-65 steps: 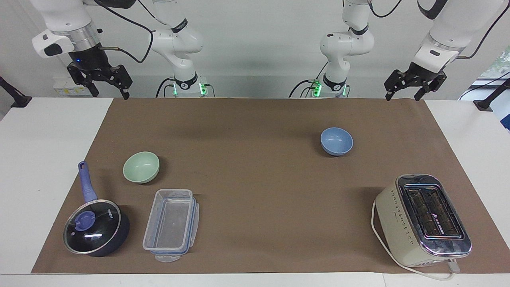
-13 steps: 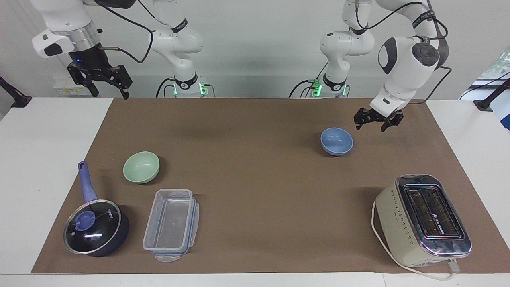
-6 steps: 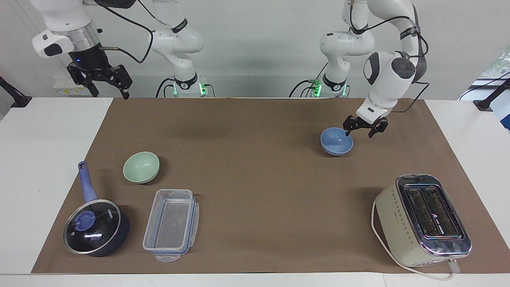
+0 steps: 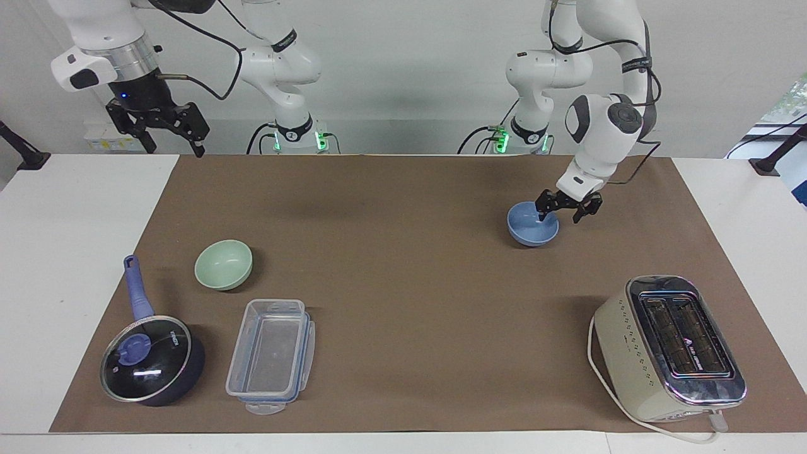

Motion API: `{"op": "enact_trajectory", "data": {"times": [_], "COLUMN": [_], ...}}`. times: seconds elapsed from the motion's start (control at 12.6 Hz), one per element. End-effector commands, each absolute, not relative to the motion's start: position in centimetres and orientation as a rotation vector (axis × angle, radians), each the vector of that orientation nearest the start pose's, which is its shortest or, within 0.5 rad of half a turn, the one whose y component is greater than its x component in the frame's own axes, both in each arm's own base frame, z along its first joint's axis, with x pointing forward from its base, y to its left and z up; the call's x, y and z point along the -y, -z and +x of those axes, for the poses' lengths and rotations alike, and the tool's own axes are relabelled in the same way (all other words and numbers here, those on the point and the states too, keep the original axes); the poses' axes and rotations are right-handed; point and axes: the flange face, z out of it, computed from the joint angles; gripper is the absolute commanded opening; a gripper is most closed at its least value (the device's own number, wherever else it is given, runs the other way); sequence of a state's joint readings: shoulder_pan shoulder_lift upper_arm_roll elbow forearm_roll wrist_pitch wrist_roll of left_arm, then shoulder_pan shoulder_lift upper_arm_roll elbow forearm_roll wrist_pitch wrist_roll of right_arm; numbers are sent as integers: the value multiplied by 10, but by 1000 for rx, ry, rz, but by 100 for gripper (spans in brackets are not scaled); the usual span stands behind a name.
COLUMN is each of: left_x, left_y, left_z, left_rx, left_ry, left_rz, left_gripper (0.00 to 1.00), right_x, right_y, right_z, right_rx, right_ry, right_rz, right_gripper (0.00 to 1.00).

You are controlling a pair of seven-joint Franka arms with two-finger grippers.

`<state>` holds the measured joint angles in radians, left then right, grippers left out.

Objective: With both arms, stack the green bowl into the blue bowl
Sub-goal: 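Reach the left gripper to the rim of the blue bowl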

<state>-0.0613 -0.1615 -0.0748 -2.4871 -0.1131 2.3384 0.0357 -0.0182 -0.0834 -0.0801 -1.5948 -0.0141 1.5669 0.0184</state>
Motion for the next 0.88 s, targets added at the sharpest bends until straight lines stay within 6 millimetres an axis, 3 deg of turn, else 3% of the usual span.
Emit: {"op": "enact_trajectory", "data": {"times": [0.0,0.48,0.8], "left_x": [69,64,65], "left_y": [-351,-349,-333], "left_z": [441,437,430], "left_rx": [-129,-113,-117], "left_ry": [53,24,-3], "left_rz": [-3227,-3227,-3224], "left_gripper": [100,100,100], "right_x": [55,55,55], "right_y": [-659,-658,-659], "right_z": [523,523,523], "right_rx": [-208,-208,-208], "right_ry": [82,79,82], "right_rz": [-3124,-3124,-3122], "right_gripper": [100,100,100]}}
